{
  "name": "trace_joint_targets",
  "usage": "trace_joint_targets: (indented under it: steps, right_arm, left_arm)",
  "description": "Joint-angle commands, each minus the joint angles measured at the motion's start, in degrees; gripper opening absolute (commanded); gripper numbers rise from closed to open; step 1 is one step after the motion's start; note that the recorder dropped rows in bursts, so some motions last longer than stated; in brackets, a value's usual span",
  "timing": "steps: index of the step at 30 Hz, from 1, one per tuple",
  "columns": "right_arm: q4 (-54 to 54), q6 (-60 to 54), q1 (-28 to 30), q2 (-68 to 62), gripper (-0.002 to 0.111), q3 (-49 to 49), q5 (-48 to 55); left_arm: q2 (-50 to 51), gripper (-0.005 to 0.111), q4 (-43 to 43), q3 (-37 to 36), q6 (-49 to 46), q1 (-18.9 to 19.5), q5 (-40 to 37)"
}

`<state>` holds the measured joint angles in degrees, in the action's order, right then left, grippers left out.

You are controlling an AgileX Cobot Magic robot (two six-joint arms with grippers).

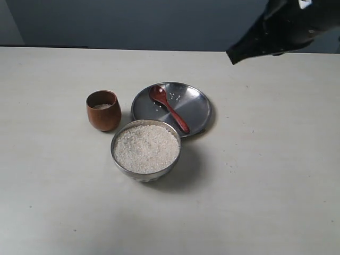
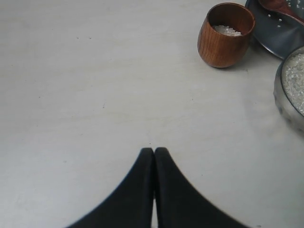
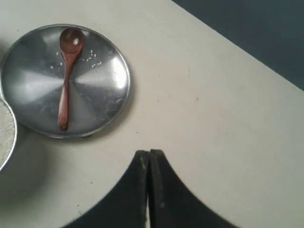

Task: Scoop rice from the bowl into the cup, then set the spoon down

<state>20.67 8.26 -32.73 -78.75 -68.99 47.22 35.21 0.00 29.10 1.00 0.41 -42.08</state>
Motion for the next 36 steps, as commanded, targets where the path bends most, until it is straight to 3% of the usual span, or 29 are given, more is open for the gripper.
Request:
trace_joint_targets:
  steps: [1, 5, 14, 22, 36]
  right_arm:
    - [5.76, 8.36, 0.30, 10.77, -0.001, 10.22, -6.80]
    - [10.58, 16.15, 0.30, 25.53, -0.001, 23.77, -15.39]
    - [9.85, 19.48, 0.30, 46.11, -0.001, 38.43, -16.39]
    - [9.86, 19.90, 0.30, 47.76, -0.001, 48.31, -26.67]
    - [9.86, 19.91, 0.30, 47.76, -0.001, 49.29, -21.70]
  left_arm:
    - [-0.52, 0.000, 0.00, 0.36, 0.31, 0.07, 0.35]
    - [-0.52, 0.000, 0.00, 0.36, 0.31, 0.07, 0.35]
    - [-0.52, 0.000, 0.00, 0.36, 0.31, 0.07, 0.23]
    - [-0.52, 0.000, 0.00, 0.36, 0.31, 0.07, 0.23]
    - [-0.52, 0.000, 0.00, 0.36, 0.31, 0.07, 0.23]
